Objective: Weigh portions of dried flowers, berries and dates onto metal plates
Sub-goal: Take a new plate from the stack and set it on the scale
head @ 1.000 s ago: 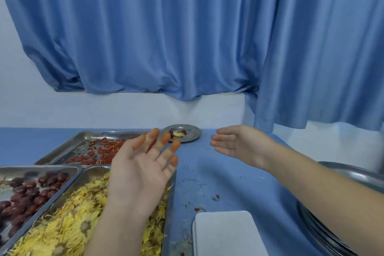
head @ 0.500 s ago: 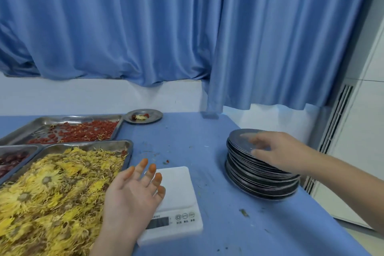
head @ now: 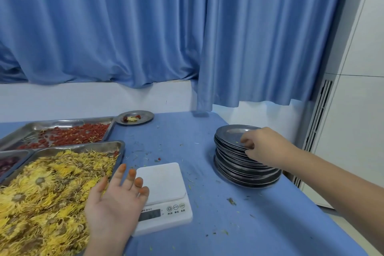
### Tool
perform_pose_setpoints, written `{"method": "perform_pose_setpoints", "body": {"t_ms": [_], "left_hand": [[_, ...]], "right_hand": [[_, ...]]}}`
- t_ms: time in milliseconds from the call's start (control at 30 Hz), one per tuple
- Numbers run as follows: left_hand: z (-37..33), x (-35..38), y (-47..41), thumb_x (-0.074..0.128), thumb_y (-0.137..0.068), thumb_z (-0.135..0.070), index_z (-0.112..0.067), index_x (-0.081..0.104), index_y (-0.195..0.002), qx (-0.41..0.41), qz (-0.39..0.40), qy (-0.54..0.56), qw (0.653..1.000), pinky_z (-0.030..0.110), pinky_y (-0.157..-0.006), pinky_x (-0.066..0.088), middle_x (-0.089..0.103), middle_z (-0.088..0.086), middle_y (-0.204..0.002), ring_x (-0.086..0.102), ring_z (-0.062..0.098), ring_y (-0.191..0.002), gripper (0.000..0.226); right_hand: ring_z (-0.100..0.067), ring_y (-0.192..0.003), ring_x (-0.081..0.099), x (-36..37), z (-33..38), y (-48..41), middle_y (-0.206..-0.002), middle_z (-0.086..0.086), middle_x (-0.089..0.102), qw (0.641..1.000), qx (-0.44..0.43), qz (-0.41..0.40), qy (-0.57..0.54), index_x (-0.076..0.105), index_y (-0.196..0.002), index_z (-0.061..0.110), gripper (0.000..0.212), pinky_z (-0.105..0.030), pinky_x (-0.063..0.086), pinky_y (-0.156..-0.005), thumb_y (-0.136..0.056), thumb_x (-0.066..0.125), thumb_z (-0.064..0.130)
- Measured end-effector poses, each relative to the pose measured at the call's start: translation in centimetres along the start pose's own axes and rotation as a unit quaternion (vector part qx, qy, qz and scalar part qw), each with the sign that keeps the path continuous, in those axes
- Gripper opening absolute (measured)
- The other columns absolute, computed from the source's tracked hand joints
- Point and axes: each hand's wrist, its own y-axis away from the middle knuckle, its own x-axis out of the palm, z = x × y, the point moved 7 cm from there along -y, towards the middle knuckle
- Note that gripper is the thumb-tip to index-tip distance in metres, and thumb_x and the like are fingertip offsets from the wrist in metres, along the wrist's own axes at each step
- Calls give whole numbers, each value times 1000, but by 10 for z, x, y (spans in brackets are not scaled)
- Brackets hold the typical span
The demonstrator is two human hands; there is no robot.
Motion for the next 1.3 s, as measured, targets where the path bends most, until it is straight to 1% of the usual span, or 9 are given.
{"method": "perform_pose_setpoints", "body": {"t_ms": [167, 267, 367, 433, 500, 633, 800, 1033, 1300], "left_hand": [[-4, -2, 1, 83, -47, -37, -18, 72, -101, 12, -2, 6, 1000, 34, -77, 38, 64, 3, -93, 56, 22, -78, 58], [-5, -2, 1, 83, -47, -37, -18, 72, -99, 13, 6, 6, 1000, 34, -78, 38, 64, 3, -92, 56, 21, -78, 56], [-6, -2, 2, 83, -47, -37, -19, 71, -101, 13, 11, 7, 1000, 34, -77, 37, 64, 3, -92, 55, 21, -78, 58], [-7, -2, 3, 83, -46, -37, -19, 71, -100, 17, 10, 9, 1000, 33, -76, 37, 64, 3, -92, 55, 21, -78, 59], [-9, -2, 3, 84, -44, -37, -19, 71, -99, 23, 11, 8, 1000, 33, -76, 38, 64, 2, -91, 55, 21, -78, 59], [-13, -4, 3, 86, -39, -36, -19, 69, -100, 39, -1, 13, 999, 33, -76, 38, 62, 2, -90, 54, 20, -79, 65], [-19, -7, 5, 85, -36, -37, -18, 72, -90, 66, -16, 13, 998, 32, -74, 35, 61, 2, -85, 52, 20, -77, 59], [-26, -6, 6, 78, -48, -41, -16, 76, -86, 100, -12, -5, 995, 33, -70, 37, 60, 4, -82, 52, 20, -71, 46], [-31, -12, 7, 74, -51, -41, -15, 71, -89, 113, -23, 1, 993, 33, -65, 39, 59, 4, -80, 51, 20, -69, 46]], "right_hand": [[-7, -84, 64, -11, -5, -1, -82, 12, 68, 994, 28, 5, -108, 71, -92, 25, 19, -25, 51, -79, -74, 76, 27], [-15, -83, 63, -22, -4, -1, -82, 8, 69, 998, 9, -37, -48, 70, -85, 25, 10, -31, 52, -76, -79, 65, 20], [-22, -78, 57, -30, 2, 0, -81, 4, 63, 994, -19, -74, 81, 57, -78, 26, 13, -31, 46, -66, -77, 53, 13], [-25, -76, 53, -34, 9, 3, -79, 2, 60, 980, -47, -111, 158, 48, -76, 23, 14, -31, 35, -62, -76, 51, 10], [-28, -71, 51, -39, 18, 9, -73, -3, 59, 959, -77, -163, 217, 50, -74, 18, 15, -32, 33, -60, -74, 56, 5], [-31, -54, 50, -49, 40, 25, -53, -8, 51, 929, -147, -266, 211, 51, -58, 8, 25, -35, 35, -50, -54, 72, -5], [-30, -57, 49, -42, 83, 39, -56, -6, 49, 895, -233, -351, 144, 50, -59, 9, 23, -36, 38, -52, -61, 70, -2], [-25, -48, 42, 25, 152, 50, -55, -4, 47, 884, -311, -345, 53, 53, -58, 10, 21, -33, 37, -47, -58, 69, -4], [-21, -41, 38, 80, 174, 43, -51, -1, 44, 905, -298, -301, 13, 51, -53, 13, 32, -27, 35, -40, -41, 75, -5]]}}
